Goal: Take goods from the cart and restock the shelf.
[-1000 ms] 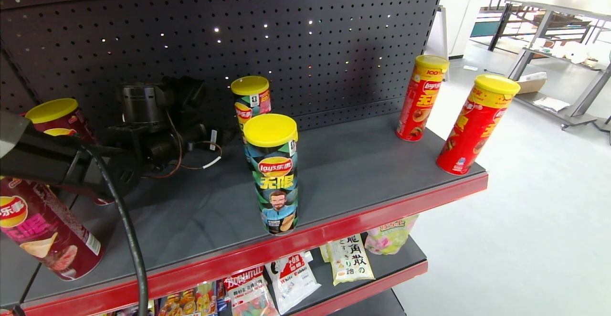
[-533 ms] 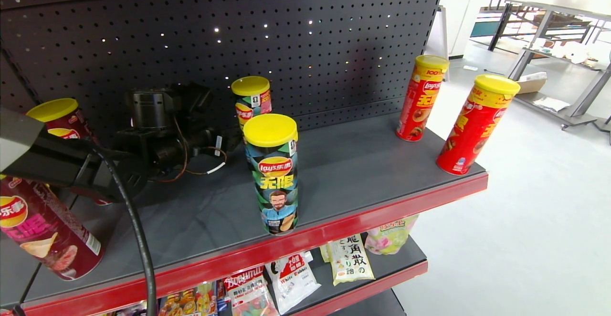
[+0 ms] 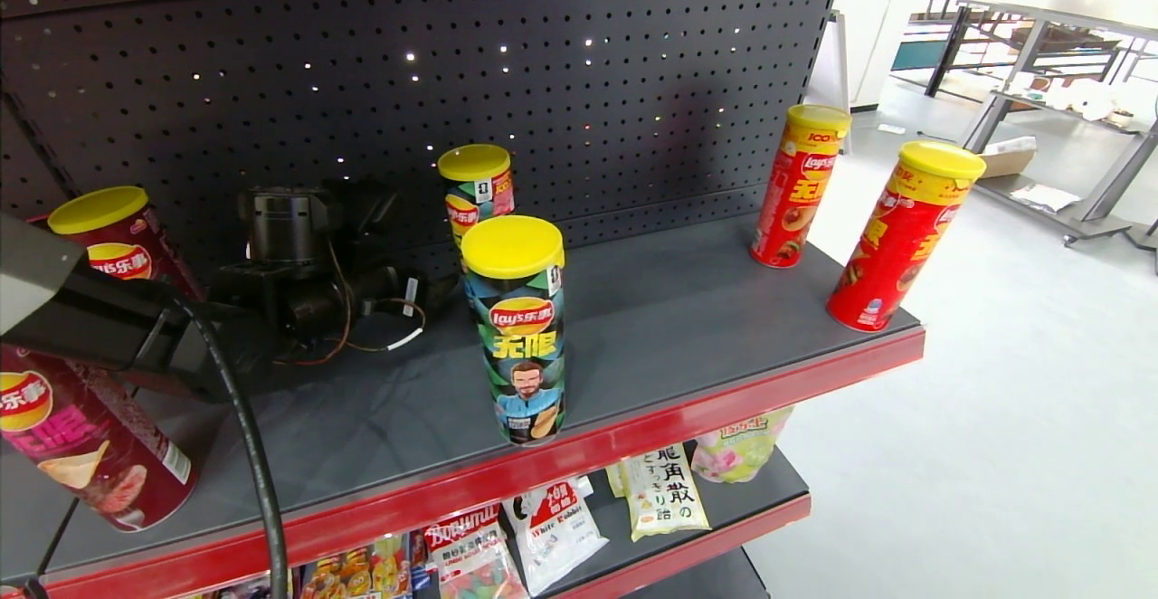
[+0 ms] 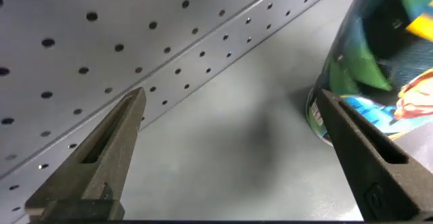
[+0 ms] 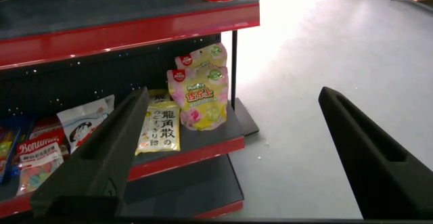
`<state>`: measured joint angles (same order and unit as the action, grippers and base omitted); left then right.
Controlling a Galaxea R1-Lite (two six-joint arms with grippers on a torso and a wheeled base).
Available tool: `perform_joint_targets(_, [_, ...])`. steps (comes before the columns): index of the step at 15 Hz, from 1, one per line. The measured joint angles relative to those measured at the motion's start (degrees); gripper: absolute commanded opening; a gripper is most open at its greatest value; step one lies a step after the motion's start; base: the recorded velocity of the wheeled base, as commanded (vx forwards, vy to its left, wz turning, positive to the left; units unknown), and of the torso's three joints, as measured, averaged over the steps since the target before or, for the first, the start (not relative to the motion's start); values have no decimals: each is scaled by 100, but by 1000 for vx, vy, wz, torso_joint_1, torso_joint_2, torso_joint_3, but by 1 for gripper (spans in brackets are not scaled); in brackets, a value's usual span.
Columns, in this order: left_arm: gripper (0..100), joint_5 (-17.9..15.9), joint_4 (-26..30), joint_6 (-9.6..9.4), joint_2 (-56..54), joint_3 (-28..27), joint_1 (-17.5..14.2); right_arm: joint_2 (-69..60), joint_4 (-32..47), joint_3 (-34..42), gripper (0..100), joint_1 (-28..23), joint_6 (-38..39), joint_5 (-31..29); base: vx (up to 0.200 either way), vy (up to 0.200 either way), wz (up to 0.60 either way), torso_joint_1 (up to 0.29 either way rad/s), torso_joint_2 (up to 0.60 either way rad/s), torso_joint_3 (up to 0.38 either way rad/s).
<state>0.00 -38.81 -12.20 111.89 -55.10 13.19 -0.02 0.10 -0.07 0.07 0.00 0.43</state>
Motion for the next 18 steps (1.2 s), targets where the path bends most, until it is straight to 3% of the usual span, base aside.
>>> perform_joint_targets(18, [100,-7,-101,52,222,26,144,0,4,0,100,0,0,0,0,0,0,0,0,0])
